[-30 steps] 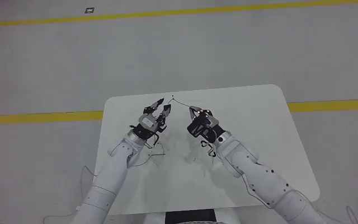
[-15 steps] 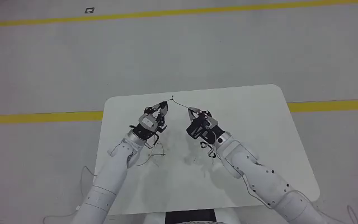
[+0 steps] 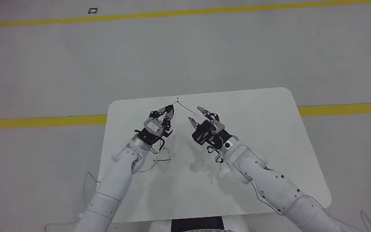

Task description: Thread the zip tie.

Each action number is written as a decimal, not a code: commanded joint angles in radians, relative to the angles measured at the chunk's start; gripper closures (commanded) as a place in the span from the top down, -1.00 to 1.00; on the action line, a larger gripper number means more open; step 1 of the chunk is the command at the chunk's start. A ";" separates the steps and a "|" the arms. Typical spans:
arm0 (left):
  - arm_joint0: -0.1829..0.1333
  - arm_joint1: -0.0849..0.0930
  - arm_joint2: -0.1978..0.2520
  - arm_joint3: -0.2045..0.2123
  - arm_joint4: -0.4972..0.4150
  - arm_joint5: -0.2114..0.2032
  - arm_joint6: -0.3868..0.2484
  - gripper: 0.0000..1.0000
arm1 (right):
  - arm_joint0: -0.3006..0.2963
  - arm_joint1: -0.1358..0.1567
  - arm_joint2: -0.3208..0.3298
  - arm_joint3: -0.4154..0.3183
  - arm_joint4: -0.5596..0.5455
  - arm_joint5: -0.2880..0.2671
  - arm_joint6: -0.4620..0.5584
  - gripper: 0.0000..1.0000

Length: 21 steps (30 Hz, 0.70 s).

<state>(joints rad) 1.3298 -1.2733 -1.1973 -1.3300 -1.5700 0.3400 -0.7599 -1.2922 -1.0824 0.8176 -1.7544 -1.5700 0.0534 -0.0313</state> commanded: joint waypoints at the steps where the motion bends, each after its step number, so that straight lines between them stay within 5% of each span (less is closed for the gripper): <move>1: 0.000 0.000 0.000 0.000 0.000 0.000 0.000 -1.00 | 0.010 0.003 -0.012 -0.005 0.000 0.014 -0.002 0.42; 4: 0.000 0.000 0.000 0.000 0.000 0.000 0.000 -1.00 | 0.028 0.007 -0.031 0.003 0.000 0.032 -0.006 0.06; 7: 0.000 0.000 0.000 0.000 0.000 0.000 0.000 -1.00 | 0.049 0.006 -0.055 0.009 0.000 0.050 -0.010 -0.08; 21: 0.000 0.000 0.000 0.000 0.000 0.000 0.000 -1.00 | 0.141 -0.017 -0.151 0.054 0.000 0.096 -0.009 -0.38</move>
<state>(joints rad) 1.3298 -1.2733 -1.1973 -1.3300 -1.5700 0.3400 -0.7599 -1.1562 -1.0975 0.6717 -1.7038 -1.5700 0.1481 -0.0408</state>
